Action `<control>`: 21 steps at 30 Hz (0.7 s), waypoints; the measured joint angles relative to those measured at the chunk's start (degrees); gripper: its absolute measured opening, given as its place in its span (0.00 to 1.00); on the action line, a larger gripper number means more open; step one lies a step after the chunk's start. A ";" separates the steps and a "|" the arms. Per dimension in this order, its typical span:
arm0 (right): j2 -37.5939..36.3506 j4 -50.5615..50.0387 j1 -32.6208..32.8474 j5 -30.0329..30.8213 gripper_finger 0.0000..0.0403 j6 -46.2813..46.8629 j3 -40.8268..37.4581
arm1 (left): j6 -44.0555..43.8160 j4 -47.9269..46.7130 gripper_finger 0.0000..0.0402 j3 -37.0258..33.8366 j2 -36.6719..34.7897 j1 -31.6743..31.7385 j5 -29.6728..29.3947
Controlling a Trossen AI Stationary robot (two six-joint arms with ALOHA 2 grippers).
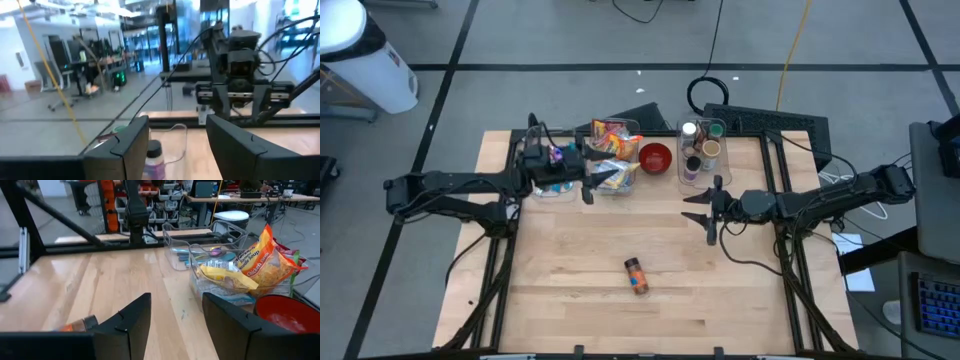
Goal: Pick & Place Food Item
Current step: Put the orange seasoning bottle into the right transparent bin
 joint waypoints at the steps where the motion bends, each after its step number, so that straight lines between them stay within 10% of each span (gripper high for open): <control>1: 0.02 0.48 0.00 0.00 0.42 0.63 0.00 | -0.20 4.08 0.51 -1.68 0.83 -0.23 0.03; 14: 15.10 19.71 0.02 -0.18 0.43 8.64 0.04 | -0.85 16.26 0.52 -1.85 15.69 -3.31 0.08; 21: 26.84 38.79 0.26 -10.24 0.42 10.89 0.26 | -2.20 16.25 0.52 -0.92 17.19 -5.70 0.17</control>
